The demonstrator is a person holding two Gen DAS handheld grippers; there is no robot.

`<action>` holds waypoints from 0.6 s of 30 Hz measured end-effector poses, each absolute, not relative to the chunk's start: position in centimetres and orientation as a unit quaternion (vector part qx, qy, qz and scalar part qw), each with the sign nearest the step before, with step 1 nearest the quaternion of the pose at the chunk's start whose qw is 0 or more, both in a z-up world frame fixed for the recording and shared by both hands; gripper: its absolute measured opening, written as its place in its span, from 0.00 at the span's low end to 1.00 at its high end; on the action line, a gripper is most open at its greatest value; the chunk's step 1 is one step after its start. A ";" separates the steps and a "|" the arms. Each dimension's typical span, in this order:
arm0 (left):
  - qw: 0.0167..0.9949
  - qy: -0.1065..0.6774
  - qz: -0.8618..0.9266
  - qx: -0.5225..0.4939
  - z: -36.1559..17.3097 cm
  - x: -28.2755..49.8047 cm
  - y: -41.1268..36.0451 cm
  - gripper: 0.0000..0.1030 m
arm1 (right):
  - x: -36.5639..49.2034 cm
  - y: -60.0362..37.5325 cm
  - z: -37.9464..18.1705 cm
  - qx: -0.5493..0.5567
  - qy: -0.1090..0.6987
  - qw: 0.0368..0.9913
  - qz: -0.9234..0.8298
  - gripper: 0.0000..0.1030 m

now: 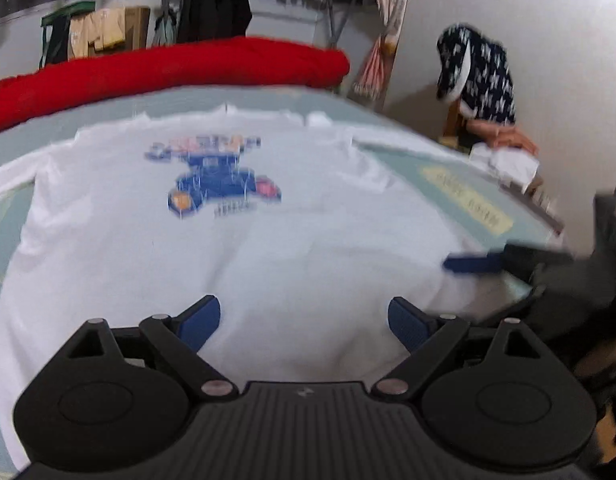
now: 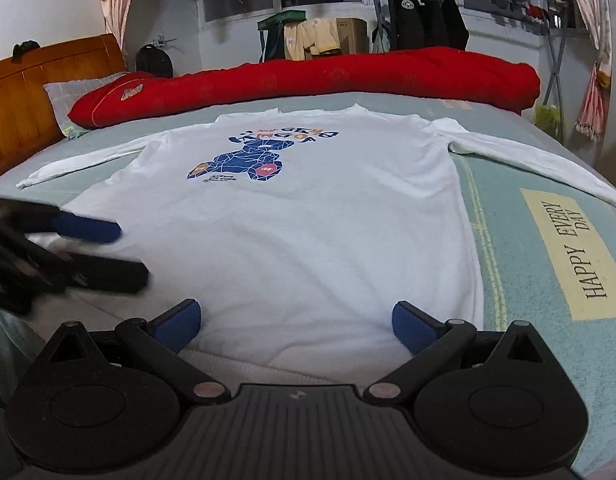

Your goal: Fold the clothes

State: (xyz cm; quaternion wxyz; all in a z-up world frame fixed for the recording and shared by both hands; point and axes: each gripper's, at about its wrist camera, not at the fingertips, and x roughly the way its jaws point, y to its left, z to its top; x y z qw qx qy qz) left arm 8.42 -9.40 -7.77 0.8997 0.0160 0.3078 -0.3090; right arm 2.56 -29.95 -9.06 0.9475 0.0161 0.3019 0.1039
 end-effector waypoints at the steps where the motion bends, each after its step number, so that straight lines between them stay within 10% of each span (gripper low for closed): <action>1: 0.902 0.303 -0.309 0.010 -7.6 9.0 -9.6 0.88 | 2.5 -29.8 -9.1 0.012 0.300 0.949 0.101 1.00; 18: 0.896 0.352 -0.265 -0.059 -8.2 12.3 -5.3 0.91 | 2.4 -29.5 -9.5 0.010 0.291 0.953 0.089 1.00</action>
